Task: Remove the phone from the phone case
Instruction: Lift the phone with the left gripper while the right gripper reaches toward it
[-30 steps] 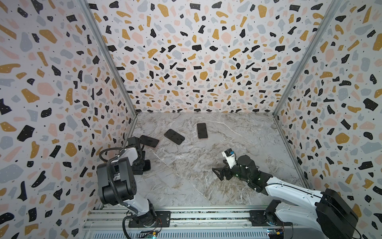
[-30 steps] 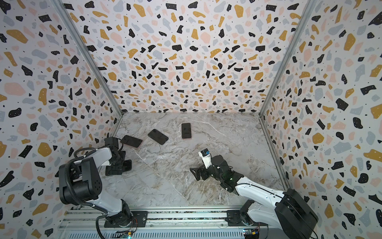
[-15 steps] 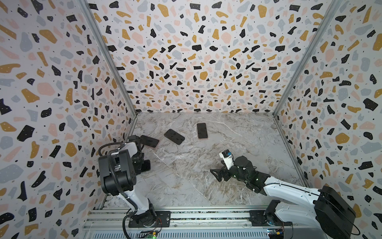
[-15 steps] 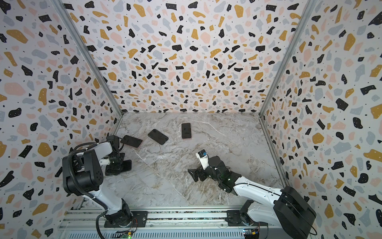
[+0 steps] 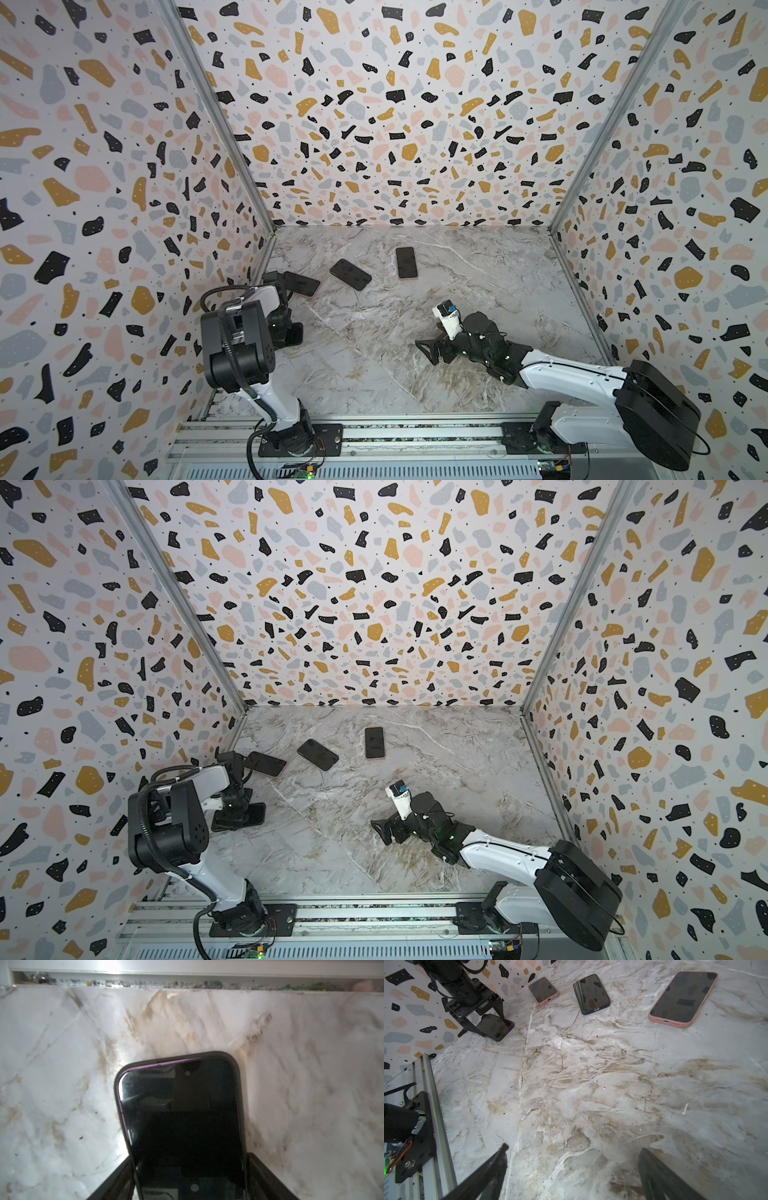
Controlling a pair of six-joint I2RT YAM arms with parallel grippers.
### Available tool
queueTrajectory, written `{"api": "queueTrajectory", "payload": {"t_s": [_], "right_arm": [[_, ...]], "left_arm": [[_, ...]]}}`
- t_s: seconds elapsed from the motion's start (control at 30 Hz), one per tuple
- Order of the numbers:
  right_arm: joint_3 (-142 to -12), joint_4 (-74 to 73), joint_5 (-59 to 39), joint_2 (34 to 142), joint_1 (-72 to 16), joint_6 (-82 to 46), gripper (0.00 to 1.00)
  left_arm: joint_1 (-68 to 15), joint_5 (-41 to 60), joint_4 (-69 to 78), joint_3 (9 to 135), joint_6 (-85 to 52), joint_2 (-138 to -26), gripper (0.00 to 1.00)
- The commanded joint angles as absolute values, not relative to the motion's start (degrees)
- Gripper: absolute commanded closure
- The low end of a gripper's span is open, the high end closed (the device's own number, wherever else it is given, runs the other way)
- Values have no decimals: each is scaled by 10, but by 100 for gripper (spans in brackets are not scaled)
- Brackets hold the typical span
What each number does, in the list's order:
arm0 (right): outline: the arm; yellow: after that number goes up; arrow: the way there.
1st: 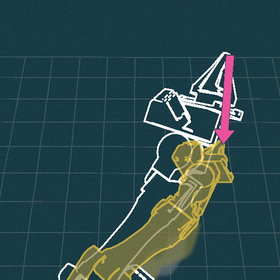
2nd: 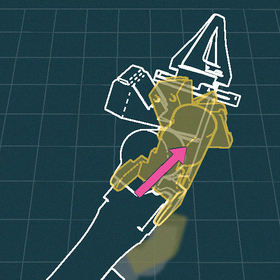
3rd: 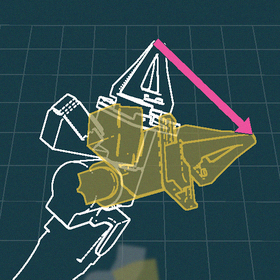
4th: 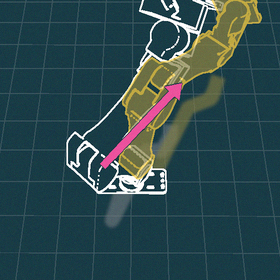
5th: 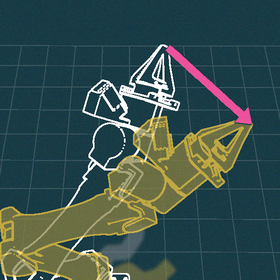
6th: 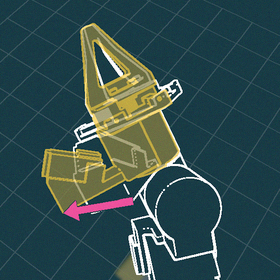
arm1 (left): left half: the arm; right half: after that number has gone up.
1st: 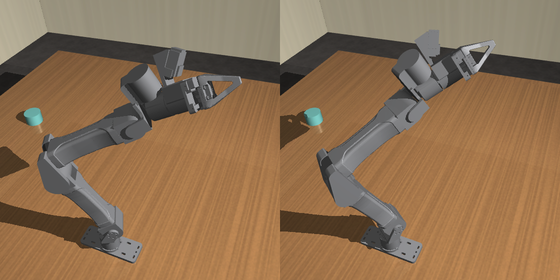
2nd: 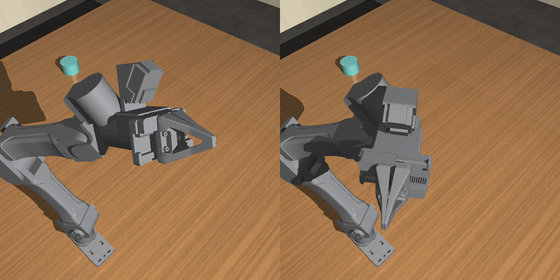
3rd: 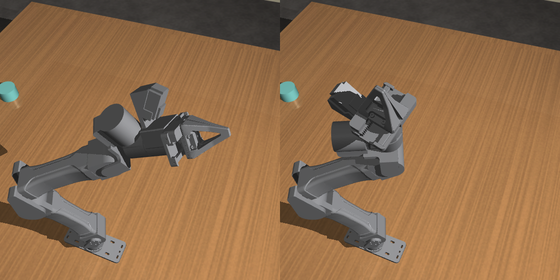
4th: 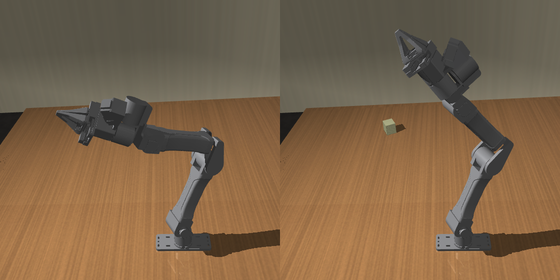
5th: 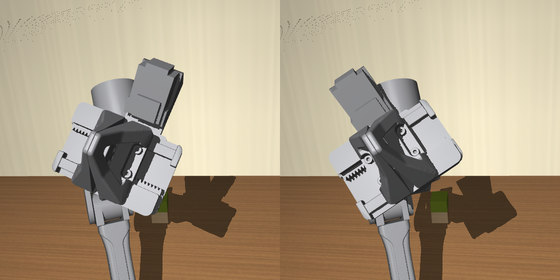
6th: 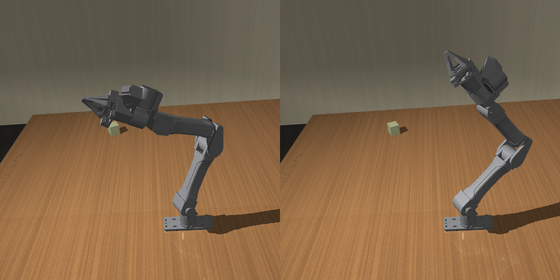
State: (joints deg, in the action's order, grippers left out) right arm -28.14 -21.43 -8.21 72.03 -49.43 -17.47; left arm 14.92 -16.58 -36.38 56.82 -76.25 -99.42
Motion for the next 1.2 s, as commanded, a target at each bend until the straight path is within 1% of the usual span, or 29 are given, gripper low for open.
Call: {"api": "queueTrajectory", "payload": {"t_s": [0.0,0.13,0.27,0.6,0.87,1.17], "right_arm": [[-312,-232,-86,736,-502,-184,1],[-325,-233,-90,758,-511,-193,1],[-335,-241,-91,781,-522,-198,1],[-370,-247,-96,837,-535,-206,1],[-412,-278,-141,891,-535,-266,1],[-450,-374,-232,969,-536,-358,1]], "left_arm": [[125,-126,-354,558,-729,-1013,39],[113,-101,-329,546,-713,-1013,44],[89,-104,-322,544,-695,-995,44],[61,-94,-327,519,-675,-944,45],[30,-77,-313,508,-670,-899,47],[-47,-54,-284,499,-676,-873,49]]}}
